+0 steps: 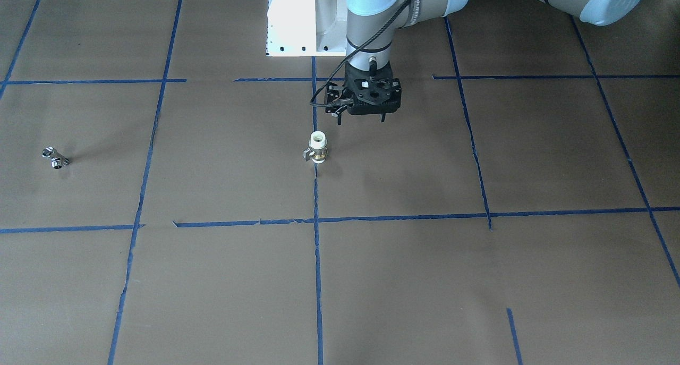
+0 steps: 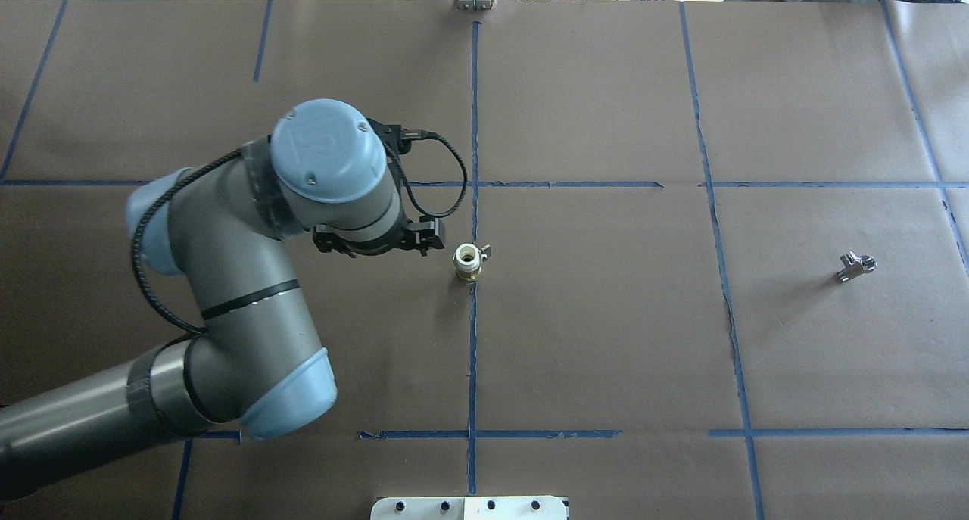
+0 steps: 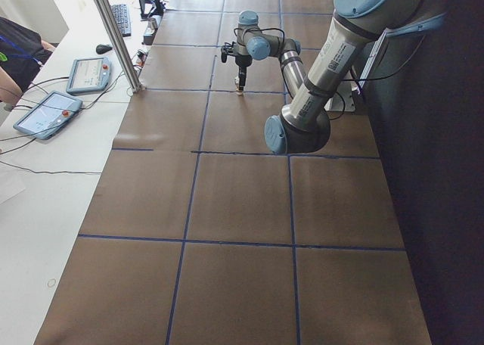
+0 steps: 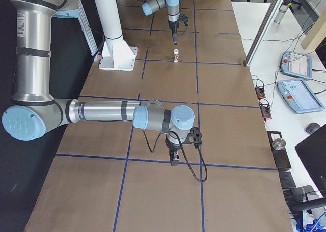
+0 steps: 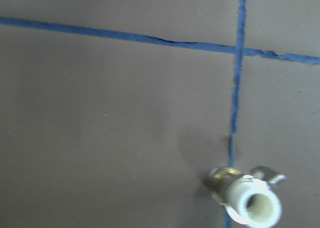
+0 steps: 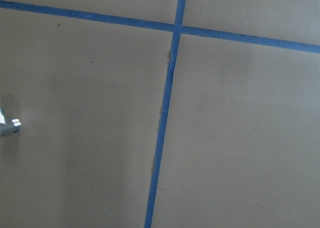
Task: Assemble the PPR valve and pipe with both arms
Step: 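Open the left gripper and withdraw the left arm away from the fitting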
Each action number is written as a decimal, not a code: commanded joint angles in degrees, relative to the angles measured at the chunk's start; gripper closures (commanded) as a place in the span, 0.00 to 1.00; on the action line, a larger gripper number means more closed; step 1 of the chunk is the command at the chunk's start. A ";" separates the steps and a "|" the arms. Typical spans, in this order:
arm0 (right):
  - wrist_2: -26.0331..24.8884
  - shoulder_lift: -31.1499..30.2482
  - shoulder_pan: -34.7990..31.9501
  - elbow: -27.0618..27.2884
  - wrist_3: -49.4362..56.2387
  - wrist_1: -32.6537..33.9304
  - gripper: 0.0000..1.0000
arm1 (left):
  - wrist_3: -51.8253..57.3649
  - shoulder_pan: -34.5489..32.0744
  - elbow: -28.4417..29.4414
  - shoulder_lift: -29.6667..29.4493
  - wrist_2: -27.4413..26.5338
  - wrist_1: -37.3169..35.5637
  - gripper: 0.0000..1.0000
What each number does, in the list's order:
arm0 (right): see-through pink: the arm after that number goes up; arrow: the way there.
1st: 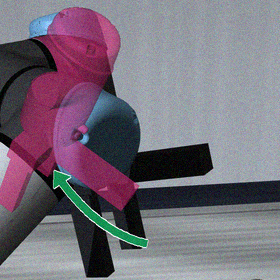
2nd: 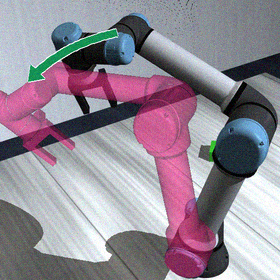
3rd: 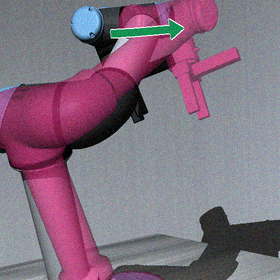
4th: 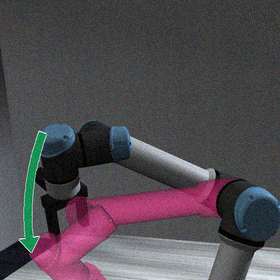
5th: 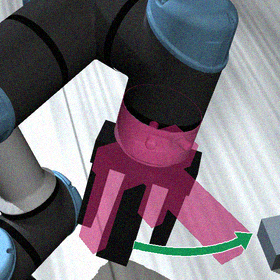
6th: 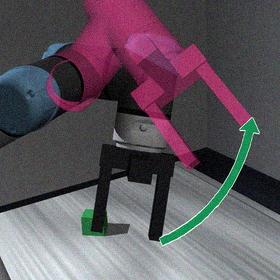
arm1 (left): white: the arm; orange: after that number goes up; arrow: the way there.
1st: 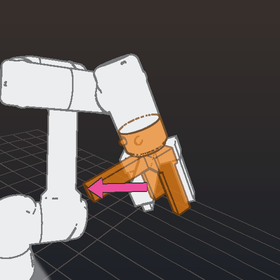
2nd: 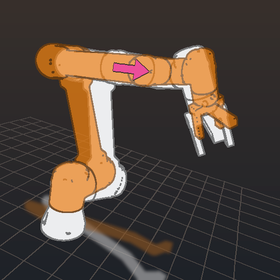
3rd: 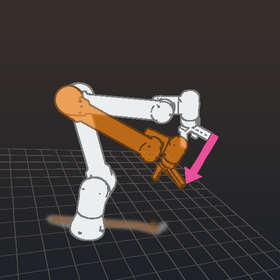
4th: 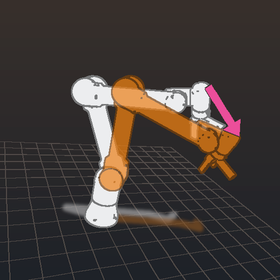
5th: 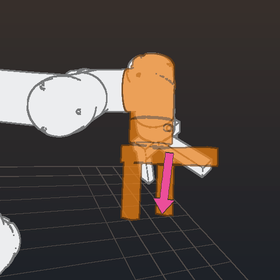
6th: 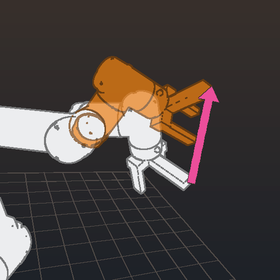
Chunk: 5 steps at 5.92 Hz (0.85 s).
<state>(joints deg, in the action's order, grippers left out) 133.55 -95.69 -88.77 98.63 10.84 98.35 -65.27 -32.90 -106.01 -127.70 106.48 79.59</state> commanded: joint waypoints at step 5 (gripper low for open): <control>-0.04 0.86 0.00 0.24 -0.02 -2.27 0.00 | 67.19 -39.35 -4.31 34.84 22.87 -0.13 0.00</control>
<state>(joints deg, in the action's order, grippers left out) 133.51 -94.89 -88.77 99.05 10.94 97.43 -7.72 -64.90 -111.27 -98.26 126.09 79.72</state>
